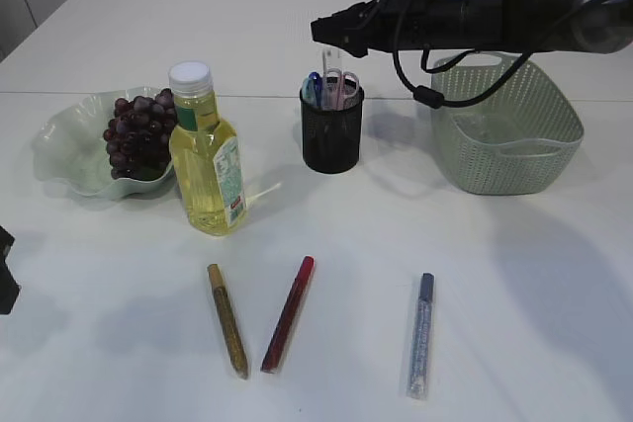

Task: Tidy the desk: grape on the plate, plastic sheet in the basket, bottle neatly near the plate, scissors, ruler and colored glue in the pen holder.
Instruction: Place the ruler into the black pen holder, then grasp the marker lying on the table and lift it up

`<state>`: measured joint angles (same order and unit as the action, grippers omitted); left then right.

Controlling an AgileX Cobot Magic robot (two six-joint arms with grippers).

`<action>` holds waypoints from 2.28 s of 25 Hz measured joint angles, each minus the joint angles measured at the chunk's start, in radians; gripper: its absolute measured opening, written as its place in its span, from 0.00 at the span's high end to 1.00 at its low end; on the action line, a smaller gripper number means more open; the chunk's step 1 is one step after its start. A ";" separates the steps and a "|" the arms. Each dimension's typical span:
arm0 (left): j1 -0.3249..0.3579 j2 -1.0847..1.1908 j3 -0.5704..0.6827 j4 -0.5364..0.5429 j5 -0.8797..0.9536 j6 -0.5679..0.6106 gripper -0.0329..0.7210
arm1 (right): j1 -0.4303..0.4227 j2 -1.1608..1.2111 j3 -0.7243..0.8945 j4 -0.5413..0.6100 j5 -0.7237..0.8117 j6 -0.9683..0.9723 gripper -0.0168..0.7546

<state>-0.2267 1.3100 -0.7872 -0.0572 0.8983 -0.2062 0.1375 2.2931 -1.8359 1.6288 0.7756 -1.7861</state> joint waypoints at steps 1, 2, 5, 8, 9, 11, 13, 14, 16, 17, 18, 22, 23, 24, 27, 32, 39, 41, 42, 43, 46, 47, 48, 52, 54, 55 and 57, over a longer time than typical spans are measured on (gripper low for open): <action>0.000 0.000 0.000 0.000 0.001 0.000 0.31 | 0.000 0.000 0.000 0.000 0.002 0.001 0.43; 0.000 0.000 0.000 0.000 0.001 0.000 0.31 | 0.000 0.000 0.000 0.000 0.002 0.003 0.42; 0.000 0.000 0.000 0.000 0.002 0.000 0.31 | 0.000 0.000 0.000 0.000 0.004 0.025 0.40; 0.000 0.000 0.000 0.000 0.002 0.000 0.31 | 0.000 -0.007 0.000 -0.029 -0.009 0.105 0.39; 0.000 0.000 0.000 0.000 0.002 0.000 0.32 | 0.000 -0.019 0.002 -0.061 -0.024 0.151 0.39; 0.000 0.000 0.000 0.000 0.002 0.000 0.32 | 0.000 -0.048 0.004 -0.152 -0.055 0.305 0.39; 0.000 0.000 0.000 0.000 0.002 0.000 0.32 | 0.000 -0.095 0.004 -0.312 -0.064 0.484 0.39; 0.000 0.000 0.000 0.000 0.002 0.000 0.32 | 0.000 -0.116 0.004 -0.408 -0.064 0.588 0.39; 0.000 0.000 0.000 0.000 -0.004 0.000 0.32 | 0.000 -0.170 0.004 -0.592 -0.047 0.786 0.39; 0.000 0.000 0.000 0.000 -0.007 0.000 0.32 | 0.000 -0.192 0.004 -0.688 -0.025 0.893 0.39; 0.000 0.000 0.000 0.000 -0.012 0.000 0.32 | 0.000 -0.219 0.004 -0.764 0.006 0.997 0.39; 0.000 0.000 0.000 0.000 -0.027 0.000 0.32 | 0.022 -0.327 0.004 -1.060 0.148 1.359 0.40; 0.000 0.000 0.000 0.000 -0.031 0.000 0.32 | 0.036 -0.353 0.004 -1.137 0.186 1.425 0.40; 0.000 0.000 0.000 0.000 -0.035 0.000 0.33 | 0.059 -0.372 0.004 -1.214 0.223 1.494 0.40; 0.000 0.000 0.000 0.000 -0.042 0.000 0.34 | 0.131 -0.416 0.004 -1.389 0.335 1.635 0.40; 0.000 0.000 0.000 0.002 -0.043 0.000 0.34 | 0.194 -0.425 0.035 -1.474 0.448 1.733 0.40; 0.000 0.000 0.000 0.002 -0.042 0.000 0.35 | 0.206 -0.507 0.320 -1.490 0.436 1.832 0.41; 0.000 0.000 0.000 0.002 -0.042 0.000 0.35 | 0.210 -0.528 0.433 -1.490 0.397 1.879 0.41; 0.000 0.000 0.000 0.002 -0.042 0.000 0.35 | 0.213 -0.535 0.478 -1.490 0.371 1.907 0.41; 0.000 0.000 0.000 0.002 -0.042 0.000 0.36 | 0.223 -0.538 0.527 -1.492 0.352 1.934 0.41; 0.000 0.000 0.000 0.002 -0.042 0.000 0.36 | 0.271 -0.540 0.638 -1.492 0.275 2.019 0.41; 0.000 0.000 0.000 0.002 -0.042 0.000 0.36 | 0.291 -0.540 0.669 -1.492 0.243 2.059 0.41; 0.000 0.000 0.000 0.002 -0.044 0.000 0.36 | 0.316 -0.540 0.694 -1.492 0.199 2.093 0.41; 0.000 0.000 0.000 0.002 -0.048 0.000 0.37 | 0.378 -0.536 0.729 -1.492 0.055 2.239 0.41; 0.000 0.000 0.000 0.002 -0.048 0.000 0.37 | 0.384 -0.524 0.731 -1.497 0.023 2.304 0.41; 0.000 0.000 0.000 0.002 -0.048 0.000 0.37 | 0.384 -0.520 0.731 -1.512 0.014 2.321 0.41; 0.000 0.000 0.000 0.002 -0.048 0.000 0.37 | 0.384 -0.506 0.731 -1.551 0.007 2.355 0.41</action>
<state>-0.2267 1.3100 -0.7872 -0.0552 0.8498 -0.2062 0.5215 1.7874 -1.1044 0.0775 0.7831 0.5694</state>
